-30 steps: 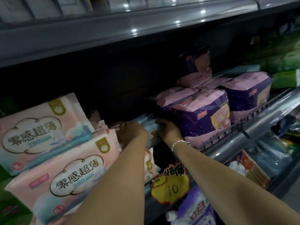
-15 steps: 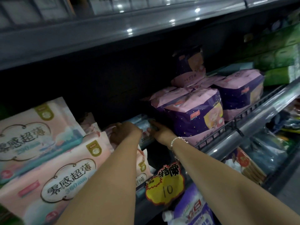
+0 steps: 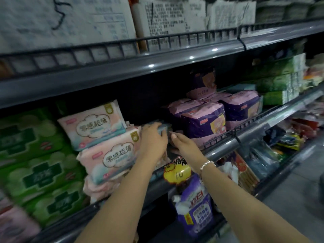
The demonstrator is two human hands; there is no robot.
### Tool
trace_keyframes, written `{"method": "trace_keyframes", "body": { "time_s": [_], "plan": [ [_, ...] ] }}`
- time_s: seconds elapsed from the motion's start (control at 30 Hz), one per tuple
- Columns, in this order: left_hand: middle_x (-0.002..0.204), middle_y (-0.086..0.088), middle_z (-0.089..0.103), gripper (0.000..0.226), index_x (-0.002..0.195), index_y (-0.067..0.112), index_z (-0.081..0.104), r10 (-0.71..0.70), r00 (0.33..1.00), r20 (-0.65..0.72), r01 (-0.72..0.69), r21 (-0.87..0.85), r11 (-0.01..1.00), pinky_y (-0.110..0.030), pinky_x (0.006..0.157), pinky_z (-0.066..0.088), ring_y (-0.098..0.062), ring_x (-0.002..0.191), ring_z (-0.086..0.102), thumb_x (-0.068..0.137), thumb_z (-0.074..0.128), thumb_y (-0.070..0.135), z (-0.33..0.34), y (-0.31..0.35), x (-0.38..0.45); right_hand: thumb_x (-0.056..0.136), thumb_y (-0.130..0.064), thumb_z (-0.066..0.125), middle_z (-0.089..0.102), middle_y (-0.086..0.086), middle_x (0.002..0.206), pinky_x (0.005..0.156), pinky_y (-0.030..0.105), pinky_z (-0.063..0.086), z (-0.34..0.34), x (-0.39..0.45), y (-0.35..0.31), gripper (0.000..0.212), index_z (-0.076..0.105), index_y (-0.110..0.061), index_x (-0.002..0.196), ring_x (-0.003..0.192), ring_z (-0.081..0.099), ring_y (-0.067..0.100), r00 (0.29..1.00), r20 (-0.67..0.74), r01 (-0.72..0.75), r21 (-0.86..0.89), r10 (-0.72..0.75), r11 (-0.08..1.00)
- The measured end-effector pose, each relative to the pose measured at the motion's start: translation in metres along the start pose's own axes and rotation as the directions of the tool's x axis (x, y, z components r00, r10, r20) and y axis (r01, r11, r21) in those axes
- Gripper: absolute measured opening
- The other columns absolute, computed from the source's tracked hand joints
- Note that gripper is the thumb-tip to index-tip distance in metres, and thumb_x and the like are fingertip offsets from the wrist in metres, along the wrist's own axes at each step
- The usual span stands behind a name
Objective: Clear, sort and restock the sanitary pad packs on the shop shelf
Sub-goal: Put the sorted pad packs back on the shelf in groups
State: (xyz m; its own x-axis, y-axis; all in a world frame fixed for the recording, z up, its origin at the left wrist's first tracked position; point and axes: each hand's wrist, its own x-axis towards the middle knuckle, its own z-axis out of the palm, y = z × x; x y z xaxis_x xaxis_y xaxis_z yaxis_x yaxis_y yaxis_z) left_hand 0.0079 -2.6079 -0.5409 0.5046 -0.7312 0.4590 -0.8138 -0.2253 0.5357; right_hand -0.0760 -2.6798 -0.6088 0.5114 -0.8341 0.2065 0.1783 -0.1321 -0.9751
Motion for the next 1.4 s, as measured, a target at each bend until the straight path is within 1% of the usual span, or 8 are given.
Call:
{"method": "trace_keyframes", "body": {
  "time_s": [0.27, 0.4, 0.53, 0.87, 1.07, 1.17, 1.27, 1.4],
  "plan": [
    [0.132, -0.001, 0.051, 0.035, 0.131, 0.015, 0.054, -0.019, 1.000, -0.024, 0.012, -0.247, 0.969, -0.017, 0.089, 0.042, -0.012, 0.111, 0.055, 0.097, 0.052, 0.021, -0.056, -0.040, -0.148, 0.097, -0.025, 0.056, 0.068, -0.006, 0.111, 0.093, 0.034, 0.051, 0.044, -0.147, 0.002, 0.015, 0.064, -0.031, 0.108, 0.102, 0.063, 0.007, 0.992, 0.015, 0.126, -0.113, -0.125, 0.986],
    [0.121, 0.001, 0.059, 0.032, 0.128, 0.016, 0.058, -0.179, 0.984, -0.006, 0.171, -0.271, 0.947, -0.006, 0.071, 0.038, -0.002, 0.091, 0.054, 0.097, 0.053, 0.022, -0.072, -0.092, -0.223, 0.093, -0.021, 0.063, 0.069, -0.011, 0.102, 0.084, 0.021, 0.051, 0.075, -0.212, 0.025, 0.015, 0.064, -0.029, 0.106, 0.092, 0.063, -0.005, 0.996, 0.068, 0.072, -0.154, -0.062, 0.985],
    [0.117, -0.001, 0.065, 0.027, 0.123, 0.015, 0.062, -0.315, 0.949, 0.004, 0.304, -0.273, 0.913, -0.009, 0.070, 0.038, -0.006, 0.090, 0.057, 0.097, 0.054, 0.019, -0.071, -0.142, -0.299, 0.091, -0.018, 0.065, 0.067, -0.012, 0.102, 0.082, 0.010, 0.047, 0.108, -0.271, 0.055, 0.018, 0.065, -0.022, 0.109, 0.091, 0.061, -0.010, 0.990, 0.138, -0.002, -0.212, 0.032, 0.977],
    [0.115, -0.004, 0.062, 0.028, 0.123, 0.010, 0.062, -0.629, 0.777, 0.035, 0.614, -0.264, 0.744, -0.020, 0.079, 0.039, -0.007, 0.092, 0.052, 0.097, 0.054, 0.017, -0.059, -0.232, -0.431, 0.087, -0.017, 0.071, 0.066, 0.000, 0.103, 0.078, 0.011, 0.048, 0.167, -0.351, 0.163, 0.022, 0.063, -0.020, 0.107, 0.099, 0.063, 0.011, 0.898, 0.263, -0.275, -0.287, 0.352, 0.917],
    [0.121, -0.013, 0.061, 0.030, 0.124, 0.010, 0.060, -0.748, 0.651, 0.130, 0.750, -0.266, 0.606, -0.026, 0.079, 0.045, -0.020, 0.098, 0.060, 0.096, 0.056, 0.018, -0.034, -0.280, -0.471, 0.085, -0.022, 0.073, 0.067, 0.006, 0.114, 0.083, 0.018, 0.050, 0.182, -0.370, 0.220, 0.030, 0.064, -0.018, 0.114, 0.100, 0.063, 0.012, 0.825, 0.242, -0.384, -0.423, 0.511, 0.821],
    [0.130, -0.015, 0.055, 0.037, 0.129, 0.010, 0.056, -0.780, 0.595, 0.192, 0.802, -0.196, 0.564, -0.032, 0.091, 0.046, -0.026, 0.113, 0.056, 0.095, 0.058, 0.023, -0.022, -0.300, -0.482, 0.085, -0.026, 0.073, 0.064, 0.001, 0.118, 0.083, 0.019, 0.048, 0.182, -0.376, 0.239, 0.040, 0.061, -0.015, 0.122, 0.102, 0.060, 0.012, 0.758, 0.231, -0.444, -0.503, 0.610, 0.742],
    [0.139, -0.013, 0.048, 0.047, 0.136, 0.014, 0.050, -0.846, 0.440, 0.299, 0.897, -0.178, 0.404, -0.035, 0.097, 0.044, -0.029, 0.121, 0.052, 0.093, 0.060, 0.033, -0.023, -0.314, -0.493, 0.084, -0.035, 0.073, 0.062, 0.000, 0.122, 0.092, 0.025, 0.049, 0.180, -0.383, 0.253, 0.051, 0.059, -0.014, 0.127, 0.107, 0.059, 0.013, 0.627, 0.246, -0.454, -0.656, 0.739, 0.603],
    [0.143, -0.006, 0.047, 0.069, 0.145, 0.019, 0.040, -0.731, 0.222, 0.645, 0.975, -0.122, 0.188, -0.030, 0.092, 0.044, -0.022, 0.118, 0.053, 0.086, 0.067, 0.043, -0.037, -0.319, -0.507, 0.089, -0.028, 0.069, 0.058, -0.001, 0.119, 0.061, 0.004, 0.045, 0.176, -0.388, 0.251, 0.048, 0.055, -0.011, 0.132, 0.101, 0.053, 0.008, 0.390, 0.360, -0.457, -0.723, 0.848, 0.518]
  ]
}}
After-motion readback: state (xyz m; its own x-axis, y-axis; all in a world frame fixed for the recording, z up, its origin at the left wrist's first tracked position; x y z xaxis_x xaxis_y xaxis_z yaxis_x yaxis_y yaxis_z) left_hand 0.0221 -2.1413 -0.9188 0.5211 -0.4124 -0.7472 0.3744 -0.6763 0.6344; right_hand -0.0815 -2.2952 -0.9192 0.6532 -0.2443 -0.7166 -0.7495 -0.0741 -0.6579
